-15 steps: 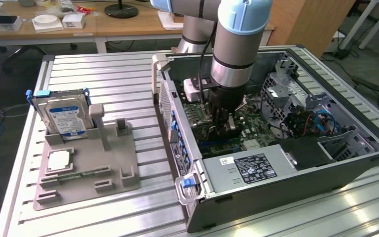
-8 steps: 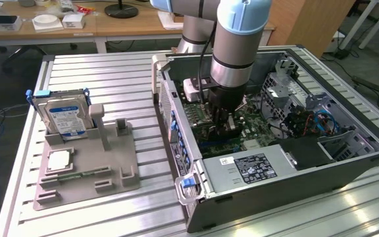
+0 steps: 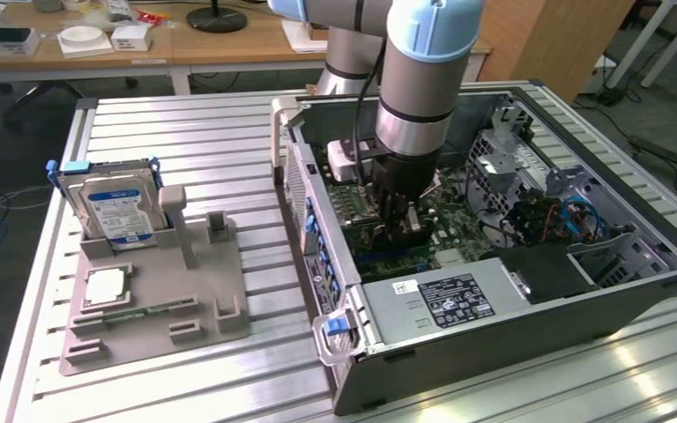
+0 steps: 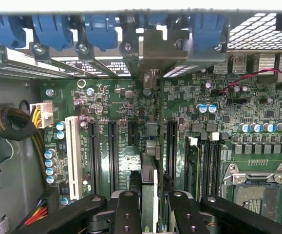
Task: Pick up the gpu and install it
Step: 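Insert the gpu into the slot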
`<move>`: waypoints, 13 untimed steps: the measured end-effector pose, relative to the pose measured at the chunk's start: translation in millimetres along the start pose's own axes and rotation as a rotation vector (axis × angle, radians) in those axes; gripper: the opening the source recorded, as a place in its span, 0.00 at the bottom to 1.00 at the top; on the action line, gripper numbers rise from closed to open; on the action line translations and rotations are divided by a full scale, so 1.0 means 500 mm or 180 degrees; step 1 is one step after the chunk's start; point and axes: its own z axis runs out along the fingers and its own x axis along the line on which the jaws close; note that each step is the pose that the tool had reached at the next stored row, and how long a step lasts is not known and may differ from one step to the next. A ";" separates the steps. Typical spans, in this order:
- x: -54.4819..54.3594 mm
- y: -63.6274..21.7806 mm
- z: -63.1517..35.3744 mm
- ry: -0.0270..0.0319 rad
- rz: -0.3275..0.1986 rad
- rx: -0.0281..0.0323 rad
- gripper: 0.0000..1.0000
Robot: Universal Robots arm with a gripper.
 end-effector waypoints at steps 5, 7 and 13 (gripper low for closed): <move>0.000 0.002 0.001 -0.0009 0.0000 0.0017 0.26; -0.001 0.005 0.000 -0.0020 0.0000 0.0042 0.26; 0.000 0.007 -0.003 -0.0014 0.0000 0.0047 0.26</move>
